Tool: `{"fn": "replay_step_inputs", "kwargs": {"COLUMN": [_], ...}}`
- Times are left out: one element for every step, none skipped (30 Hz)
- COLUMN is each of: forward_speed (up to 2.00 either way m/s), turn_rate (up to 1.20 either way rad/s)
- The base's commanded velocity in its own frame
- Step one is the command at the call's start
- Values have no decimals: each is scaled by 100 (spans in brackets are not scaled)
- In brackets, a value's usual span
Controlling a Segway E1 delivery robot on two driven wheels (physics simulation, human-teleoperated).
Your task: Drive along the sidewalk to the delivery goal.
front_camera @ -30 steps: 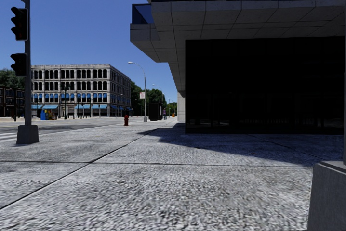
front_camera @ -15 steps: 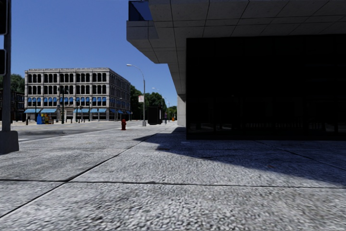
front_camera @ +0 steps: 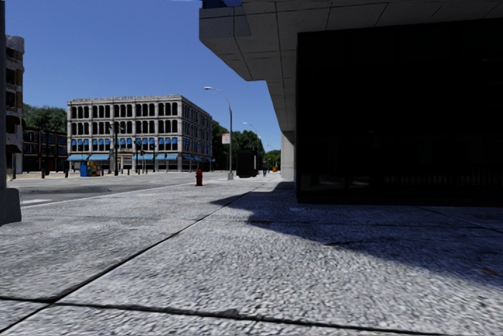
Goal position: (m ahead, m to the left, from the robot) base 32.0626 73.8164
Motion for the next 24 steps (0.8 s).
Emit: {"fn": "replay_step_inputs", "kwargs": {"forward_speed": [200, 200, 200, 200, 200, 200, 200, 200, 200, 200, 200, 200, 200, 200, 200, 200, 200, 200, 200, 200, 200, 200, 200, 200], "turn_rate": [55, 56, 56, 56, 56, 56, 53, 53, 52, 52, 52, 52, 52, 52, 52, 52, 52, 52, 52, 52, 52, 52, 52, 52]}}
